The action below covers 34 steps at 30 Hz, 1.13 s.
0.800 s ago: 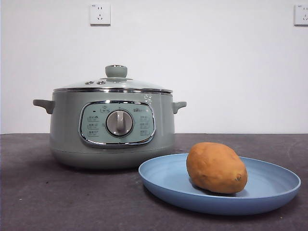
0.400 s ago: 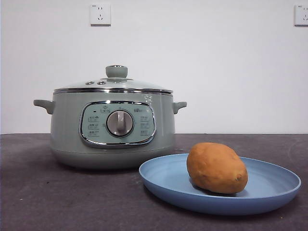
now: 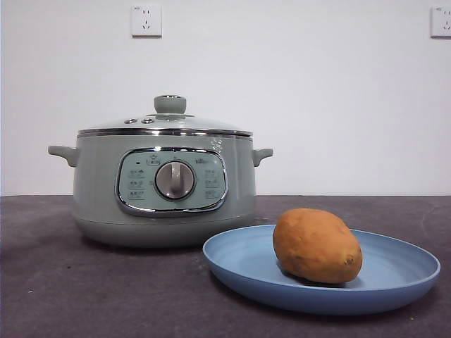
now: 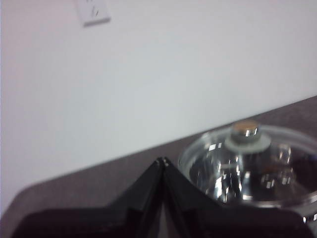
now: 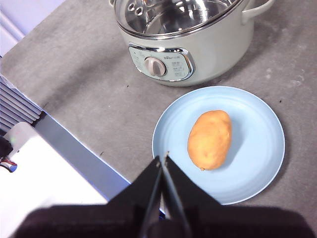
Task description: Take the potato out from the steamer,put the potato on the plate,close the lid
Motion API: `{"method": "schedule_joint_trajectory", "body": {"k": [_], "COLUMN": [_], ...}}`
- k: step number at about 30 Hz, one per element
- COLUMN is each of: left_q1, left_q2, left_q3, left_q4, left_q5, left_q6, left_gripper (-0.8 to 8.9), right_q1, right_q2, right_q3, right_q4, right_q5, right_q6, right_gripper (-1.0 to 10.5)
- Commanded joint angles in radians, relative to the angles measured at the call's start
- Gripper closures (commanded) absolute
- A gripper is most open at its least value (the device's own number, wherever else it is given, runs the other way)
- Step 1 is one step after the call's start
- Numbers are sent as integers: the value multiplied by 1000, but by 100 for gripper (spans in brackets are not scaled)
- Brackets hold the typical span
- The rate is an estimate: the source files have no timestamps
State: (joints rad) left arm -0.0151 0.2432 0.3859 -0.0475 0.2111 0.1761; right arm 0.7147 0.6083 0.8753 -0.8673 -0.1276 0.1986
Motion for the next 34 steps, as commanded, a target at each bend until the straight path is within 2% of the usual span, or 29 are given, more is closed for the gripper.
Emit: {"method": "schedule_joint_trajectory", "body": {"k": [1,10,19,34], "left_q1": [4,4,4,4], "left_q2": [-50,-186,-242,-242], "left_q3": [-116,-298,-382,-383], "left_q4": [33,31,22,-118], "left_q5": [-32,-133,-133,-129], "left_q6": [-50,-76,-106,-110], "left_gripper": [817,817,817,817], "right_q1": [1,1,1,1], "right_q2": [-1,-1,-1,-1], "right_q3": [0,0,0,0], "right_q4": [5,5,5,5], "right_q5": [3,3,3,3], "right_q6": [6,6,6,6], "right_gripper": [946,946,946,946]}}
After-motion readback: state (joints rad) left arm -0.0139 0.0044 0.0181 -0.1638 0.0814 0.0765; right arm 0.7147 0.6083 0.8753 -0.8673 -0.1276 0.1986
